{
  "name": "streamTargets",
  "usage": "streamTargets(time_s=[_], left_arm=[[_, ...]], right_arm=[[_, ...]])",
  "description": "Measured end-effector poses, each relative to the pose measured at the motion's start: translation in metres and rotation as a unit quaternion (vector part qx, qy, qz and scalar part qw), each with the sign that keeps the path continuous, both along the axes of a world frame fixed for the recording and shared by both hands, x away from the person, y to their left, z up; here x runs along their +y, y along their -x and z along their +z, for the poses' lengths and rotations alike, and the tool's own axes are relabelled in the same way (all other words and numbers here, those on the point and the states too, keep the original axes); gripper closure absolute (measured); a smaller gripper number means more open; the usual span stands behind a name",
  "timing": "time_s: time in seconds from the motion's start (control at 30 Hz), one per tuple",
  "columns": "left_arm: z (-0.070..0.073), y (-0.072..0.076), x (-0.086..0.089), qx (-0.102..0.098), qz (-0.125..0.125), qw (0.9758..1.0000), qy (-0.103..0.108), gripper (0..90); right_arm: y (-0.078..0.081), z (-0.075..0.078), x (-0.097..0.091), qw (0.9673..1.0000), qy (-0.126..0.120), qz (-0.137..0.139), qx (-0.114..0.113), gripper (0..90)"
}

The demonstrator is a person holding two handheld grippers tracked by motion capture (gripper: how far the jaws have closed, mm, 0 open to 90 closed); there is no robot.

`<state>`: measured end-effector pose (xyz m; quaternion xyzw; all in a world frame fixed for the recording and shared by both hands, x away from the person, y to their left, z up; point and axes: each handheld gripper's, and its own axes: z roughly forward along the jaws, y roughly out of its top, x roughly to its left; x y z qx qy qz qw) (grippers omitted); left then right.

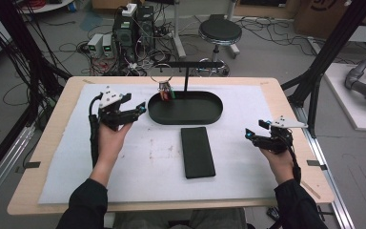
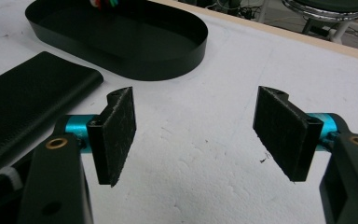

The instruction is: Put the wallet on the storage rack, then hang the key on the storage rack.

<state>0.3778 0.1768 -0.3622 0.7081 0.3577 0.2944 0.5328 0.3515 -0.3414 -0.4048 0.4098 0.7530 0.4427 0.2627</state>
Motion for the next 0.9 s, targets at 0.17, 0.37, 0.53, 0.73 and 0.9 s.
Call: streamTargets(time_s=[0.17,0.37,0.53,0.73,0.9], left_arm=[[-0.013,0.029,0.016,0.018,-0.004,0.9998,-0.002,29.2],[-0.025,0.056,0.026,0.036,0.010,0.9992,-0.016,28.4],[-0.033,0.068,0.038,0.029,0.022,0.9992,-0.014,28.4],[-0.038,0.070,0.048,0.030,0.029,0.9991,0.005,27.4],[-0.037,0.072,0.048,0.022,0.028,0.9994,0.000,27.2]], right_arm=[[0.001,0.001,0.006,1.0000,-0.003,0.008,-0.002,30.3],[0.004,0.003,0.009,0.9999,-0.007,0.014,-0.006,30.3],[0.010,0.006,0.009,0.9996,-0.023,0.015,-0.012,30.3],[0.018,0.007,0.013,0.9994,-0.028,0.018,-0.014,30.3],[0.025,0.004,0.023,0.9992,-0.031,0.026,-0.003,30.3]])
